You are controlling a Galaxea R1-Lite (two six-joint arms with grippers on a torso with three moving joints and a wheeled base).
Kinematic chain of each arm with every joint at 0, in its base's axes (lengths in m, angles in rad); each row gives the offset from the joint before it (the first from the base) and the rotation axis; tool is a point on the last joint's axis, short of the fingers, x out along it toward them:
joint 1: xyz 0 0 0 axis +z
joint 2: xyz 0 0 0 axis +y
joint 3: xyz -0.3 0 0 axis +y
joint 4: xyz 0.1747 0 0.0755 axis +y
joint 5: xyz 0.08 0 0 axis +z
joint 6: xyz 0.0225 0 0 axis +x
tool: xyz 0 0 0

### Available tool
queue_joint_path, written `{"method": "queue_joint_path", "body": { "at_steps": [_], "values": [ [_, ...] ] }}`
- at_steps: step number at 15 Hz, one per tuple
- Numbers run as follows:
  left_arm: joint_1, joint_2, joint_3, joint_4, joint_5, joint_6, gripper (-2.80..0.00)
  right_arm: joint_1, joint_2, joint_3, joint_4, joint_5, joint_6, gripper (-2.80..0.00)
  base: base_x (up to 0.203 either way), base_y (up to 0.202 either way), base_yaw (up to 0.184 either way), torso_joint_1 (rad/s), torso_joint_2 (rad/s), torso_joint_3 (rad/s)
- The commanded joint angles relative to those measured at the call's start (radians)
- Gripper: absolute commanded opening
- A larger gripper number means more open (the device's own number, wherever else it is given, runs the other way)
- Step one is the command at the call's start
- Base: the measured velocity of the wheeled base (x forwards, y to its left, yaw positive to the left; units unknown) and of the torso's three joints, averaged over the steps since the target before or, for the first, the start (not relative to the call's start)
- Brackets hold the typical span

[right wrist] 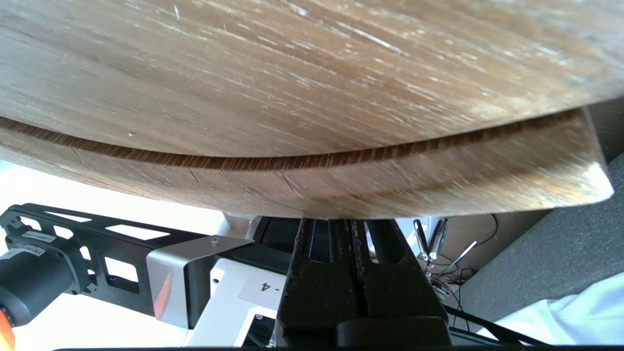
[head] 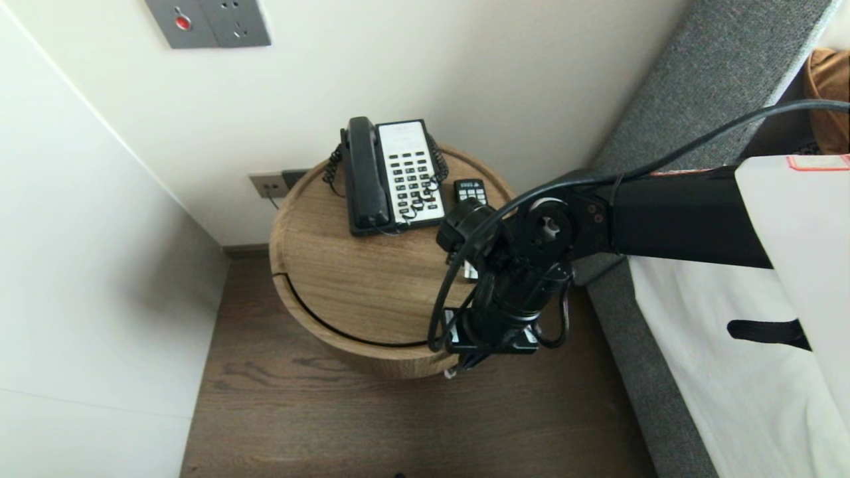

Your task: Close the nightstand drawer

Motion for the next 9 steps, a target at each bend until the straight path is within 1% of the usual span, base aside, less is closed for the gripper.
{"method": "queue_joint_path", "body": {
  "at_steps": [1, 3, 5, 7, 9],
  "values": [
    [0.000, -0.003, 0.040, -0.002, 0.000, 0.000, -2.80, 0.001, -0.029, 0.000, 0.020, 0.000, 0.004, -2.80, 0.000, 0.000, 0.000, 0.000, 0.00, 0.000],
    [0.000, -0.003, 0.040, -0.002, 0.000, 0.000, -2.80, 0.004, -0.077, -0.010, 0.054, -0.010, 0.005, -2.80, 0.000, 0.000, 0.000, 0.000, 0.00, 0.000],
    [0.000, -0.003, 0.040, -0.002, 0.000, 0.000, -2.80, 0.002, -0.136, -0.044, 0.113, -0.037, 0.006, -2.80, 0.000, 0.000, 0.000, 0.000, 0.00, 0.000],
    [0.000, -0.003, 0.040, -0.001, 0.000, 0.000, -2.80, 0.000, -0.203, -0.046, 0.154, -0.064, 0.010, -2.80, 0.000, 0.000, 0.000, 0.000, 0.00, 0.000],
    [0.000, -0.003, 0.040, 0.001, 0.000, 0.000, -2.80, -0.021, -0.276, -0.043, 0.182, -0.076, 0.013, -2.80, 0.000, 0.000, 0.000, 0.000, 0.00, 0.000]
  ]
}}
